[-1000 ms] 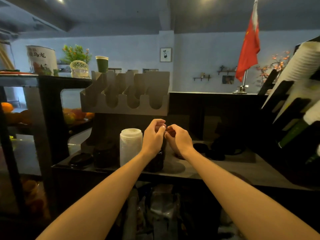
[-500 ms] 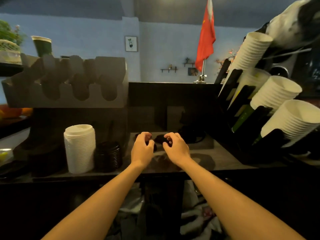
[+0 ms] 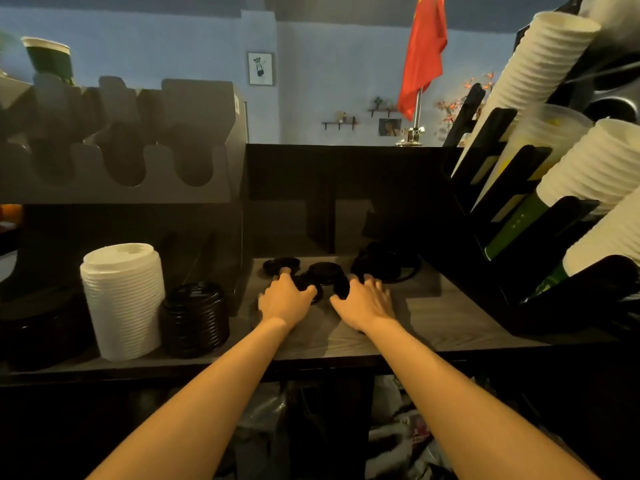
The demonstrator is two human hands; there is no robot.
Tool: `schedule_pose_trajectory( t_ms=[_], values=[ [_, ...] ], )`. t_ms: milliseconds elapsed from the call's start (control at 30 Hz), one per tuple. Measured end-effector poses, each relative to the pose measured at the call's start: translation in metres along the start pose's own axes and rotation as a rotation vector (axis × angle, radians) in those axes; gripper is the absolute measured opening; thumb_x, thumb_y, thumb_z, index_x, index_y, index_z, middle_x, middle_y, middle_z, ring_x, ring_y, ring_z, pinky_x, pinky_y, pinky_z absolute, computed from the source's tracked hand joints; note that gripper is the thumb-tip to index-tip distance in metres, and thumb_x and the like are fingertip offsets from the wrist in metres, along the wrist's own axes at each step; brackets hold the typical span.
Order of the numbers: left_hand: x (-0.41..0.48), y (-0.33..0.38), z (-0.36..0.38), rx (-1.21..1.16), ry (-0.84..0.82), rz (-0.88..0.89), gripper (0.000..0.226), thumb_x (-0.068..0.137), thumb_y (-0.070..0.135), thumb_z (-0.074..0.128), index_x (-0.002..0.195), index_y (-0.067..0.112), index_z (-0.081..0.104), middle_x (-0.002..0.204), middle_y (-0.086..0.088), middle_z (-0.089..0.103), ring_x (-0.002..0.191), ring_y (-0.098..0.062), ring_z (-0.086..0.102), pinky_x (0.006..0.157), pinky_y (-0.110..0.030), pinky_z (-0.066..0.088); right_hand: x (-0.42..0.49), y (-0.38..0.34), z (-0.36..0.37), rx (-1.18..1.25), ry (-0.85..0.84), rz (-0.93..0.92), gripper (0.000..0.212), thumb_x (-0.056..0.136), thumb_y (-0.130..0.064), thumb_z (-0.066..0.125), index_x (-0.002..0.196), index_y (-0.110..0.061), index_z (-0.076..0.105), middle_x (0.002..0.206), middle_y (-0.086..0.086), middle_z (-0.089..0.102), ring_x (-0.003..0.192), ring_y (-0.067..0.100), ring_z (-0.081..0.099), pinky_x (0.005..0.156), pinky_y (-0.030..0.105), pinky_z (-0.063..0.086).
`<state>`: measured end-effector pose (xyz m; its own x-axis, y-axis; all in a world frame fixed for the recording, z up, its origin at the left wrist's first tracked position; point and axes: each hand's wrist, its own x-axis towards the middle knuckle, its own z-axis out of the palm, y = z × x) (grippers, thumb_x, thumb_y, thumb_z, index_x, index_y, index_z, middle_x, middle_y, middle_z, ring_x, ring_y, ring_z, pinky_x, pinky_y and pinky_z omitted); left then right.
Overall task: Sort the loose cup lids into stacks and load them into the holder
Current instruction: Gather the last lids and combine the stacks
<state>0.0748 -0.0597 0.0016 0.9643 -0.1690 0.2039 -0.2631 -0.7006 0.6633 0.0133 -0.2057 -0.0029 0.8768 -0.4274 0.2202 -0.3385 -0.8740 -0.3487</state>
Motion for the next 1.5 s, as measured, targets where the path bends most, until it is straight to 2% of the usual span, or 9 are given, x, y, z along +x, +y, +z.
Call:
schedule_pose_trajectory(
  t_ms=[100, 300, 467, 633, 900, 1067, 1233, 1367, 1500],
  values=[
    [-0.003, -0.001, -0.001, -0.147, 0.030, 0.061, 0.074, 0.088, 0.039, 0.074, 0.151, 0.018, 0.040, 0.145, -0.007, 0.053, 0.131, -0.028, 0.053, 0.108, -0.042, 0.044, -0.003, 0.001, -0.002, 0.010, 0.055, -0.032, 0.066, 0.095, -0.052, 0.052, 0.148, -0.014, 0.039, 0.158, 0.016, 0.026, 0.145, 0.033, 0.024, 0.114, 0.042, 0.029],
    [-0.013, -0.006, -0.007, -0.373, 0.054, 0.125, 0.081, 0.076, 0.020, 0.088, 0.144, 0.015, 0.044, 0.140, -0.009, 0.049, 0.128, -0.022, 0.050, 0.104, -0.030, 0.041, -0.009, 0.001, -0.004, 0.067, 0.041, -0.033, 0.074, 0.093, -0.056, 0.056, 0.150, -0.015, 0.032, 0.152, 0.015, 0.035, 0.139, 0.033, 0.035, 0.108, 0.042, 0.038],
    [-0.014, -0.009, -0.012, -0.615, 0.025, 0.033, 0.085, 0.075, 0.011, 0.089, 0.145, 0.018, 0.041, 0.133, -0.004, 0.059, 0.125, -0.025, 0.058, 0.106, -0.041, 0.050, -0.018, -0.004, -0.010, 0.127, 0.183, -0.111, 0.086, 0.095, -0.058, 0.053, 0.156, -0.011, 0.016, 0.153, 0.008, 0.025, 0.137, 0.027, 0.035, 0.104, 0.037, 0.041],
    [-0.009, -0.014, -0.010, -0.737, -0.018, 0.019, 0.070, 0.079, 0.009, 0.085, 0.138, 0.019, 0.049, 0.124, -0.007, 0.067, 0.114, -0.026, 0.067, 0.098, -0.050, 0.056, -0.024, -0.007, -0.012, 0.237, 0.203, -0.244, 0.094, 0.090, -0.049, 0.067, 0.157, -0.011, 0.013, 0.152, 0.002, 0.021, 0.138, 0.021, 0.033, 0.106, 0.029, 0.038],
    [-0.013, -0.012, -0.012, -0.738, 0.036, 0.064, 0.037, 0.093, 0.020, 0.073, 0.127, 0.013, 0.063, 0.112, -0.003, 0.073, 0.100, -0.015, 0.071, 0.074, -0.025, 0.057, -0.023, -0.004, -0.010, 0.311, 0.241, -0.289, 0.091, 0.080, -0.043, 0.080, 0.150, -0.014, 0.028, 0.147, -0.001, 0.024, 0.134, 0.018, 0.037, 0.105, 0.028, 0.040],
    [-0.014, -0.009, -0.013, -0.791, 0.067, 0.025, 0.031, 0.099, 0.029, 0.064, 0.125, 0.012, 0.062, 0.111, -0.004, 0.071, 0.103, -0.017, 0.068, 0.081, -0.027, 0.054, -0.022, 0.000, -0.011, 0.349, 0.257, -0.182, 0.092, 0.075, -0.049, 0.081, 0.145, -0.020, 0.029, 0.141, -0.002, 0.037, 0.130, 0.018, 0.042, 0.100, 0.034, 0.047],
    [-0.014, -0.010, -0.014, -0.794, 0.039, -0.007, 0.022, 0.099, 0.016, 0.063, 0.121, 0.012, 0.059, 0.113, -0.006, 0.068, 0.107, -0.022, 0.066, 0.075, -0.025, 0.051, -0.015, 0.009, -0.010, 0.318, 0.146, -0.035, 0.091, 0.082, -0.058, 0.071, 0.152, -0.020, 0.027, 0.151, 0.003, 0.028, 0.137, 0.025, 0.038, 0.102, 0.037, 0.042],
    [-0.015, -0.010, -0.014, -0.809, 0.024, 0.001, 0.025, 0.098, 0.009, 0.063, 0.121, 0.014, 0.057, 0.114, -0.006, 0.067, 0.107, -0.022, 0.065, 0.080, -0.027, 0.052, -0.014, 0.009, -0.008, 0.416, 0.108, -0.060, 0.094, 0.083, -0.053, 0.072, 0.156, -0.030, 0.018, 0.157, 0.002, 0.018, 0.139, 0.026, 0.039, 0.103, 0.038, 0.045],
    [-0.015, -0.010, -0.013, -0.805, 0.060, 0.009, 0.024, 0.096, 0.008, 0.066, 0.116, 0.016, 0.059, 0.111, -0.006, 0.068, 0.104, -0.021, 0.065, 0.088, -0.035, 0.054, -0.016, 0.009, -0.011, 0.498, 0.139, -0.097, 0.107, 0.078, -0.046, 0.080, 0.157, -0.025, 0.012, 0.159, 0.001, 0.019, 0.142, 0.024, 0.034, 0.108, 0.039, 0.041]
  ],
)
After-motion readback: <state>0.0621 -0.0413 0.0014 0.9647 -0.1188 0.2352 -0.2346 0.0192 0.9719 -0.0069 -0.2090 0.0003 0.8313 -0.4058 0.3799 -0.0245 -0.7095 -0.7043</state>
